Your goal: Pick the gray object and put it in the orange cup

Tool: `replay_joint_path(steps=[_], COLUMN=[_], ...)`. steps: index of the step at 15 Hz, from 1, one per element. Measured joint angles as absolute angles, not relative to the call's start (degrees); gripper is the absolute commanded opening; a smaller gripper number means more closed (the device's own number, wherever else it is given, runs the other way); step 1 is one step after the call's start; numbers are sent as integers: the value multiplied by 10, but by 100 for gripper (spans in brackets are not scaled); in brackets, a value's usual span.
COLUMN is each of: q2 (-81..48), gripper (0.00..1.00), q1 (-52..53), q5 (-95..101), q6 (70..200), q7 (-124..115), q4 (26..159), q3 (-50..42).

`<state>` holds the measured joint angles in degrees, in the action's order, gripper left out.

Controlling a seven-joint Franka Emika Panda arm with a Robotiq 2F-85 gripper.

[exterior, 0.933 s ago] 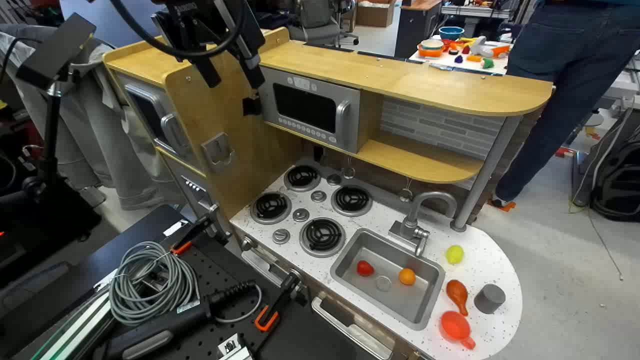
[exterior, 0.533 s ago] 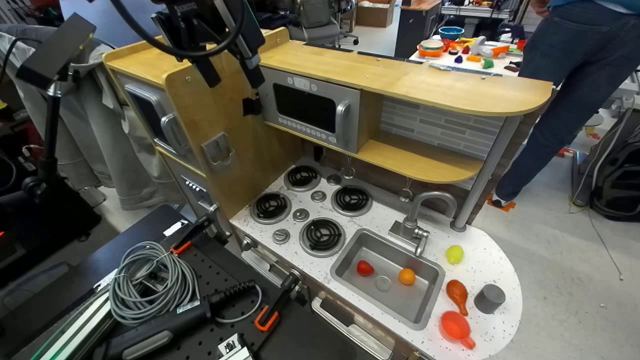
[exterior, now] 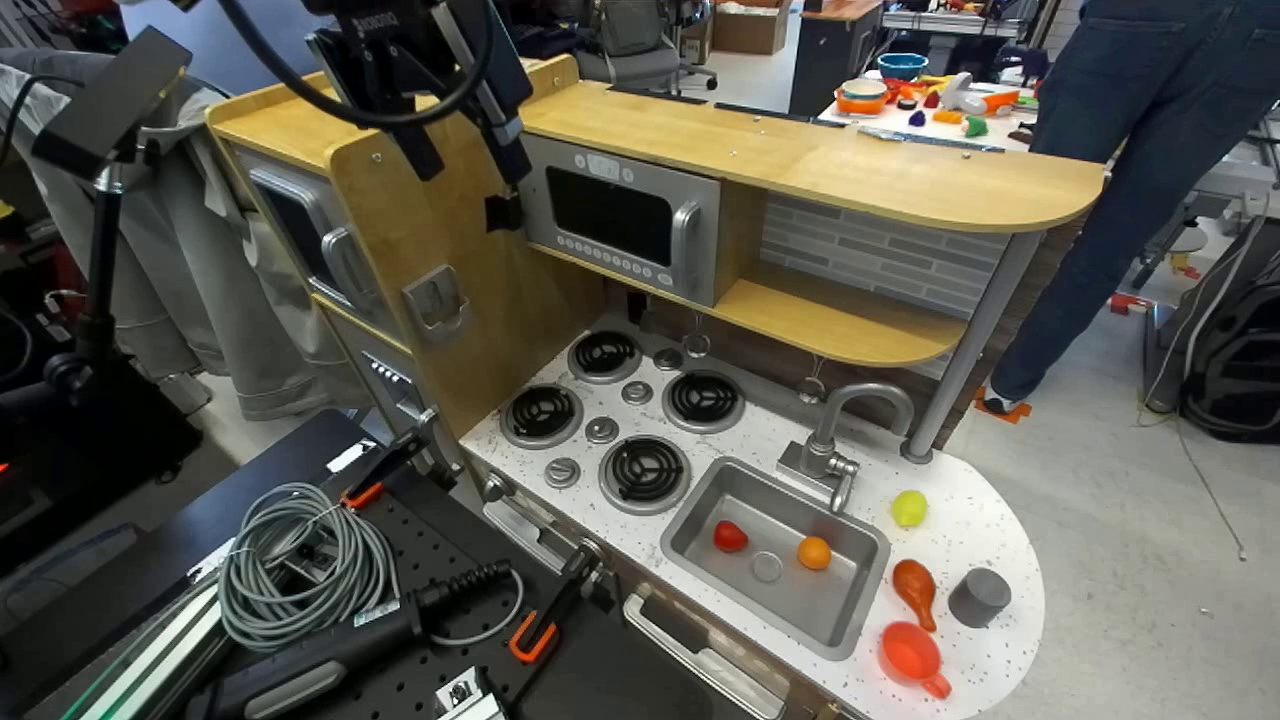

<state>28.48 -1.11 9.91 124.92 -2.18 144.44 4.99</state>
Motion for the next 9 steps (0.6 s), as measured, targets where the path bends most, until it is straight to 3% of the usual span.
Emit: replay_joint_path(steps=[9], q2=[90], gripper=[100], q1=[-50], q5=[96], q6=[1348], q7=[78], q4=[1426], q3=[-61])
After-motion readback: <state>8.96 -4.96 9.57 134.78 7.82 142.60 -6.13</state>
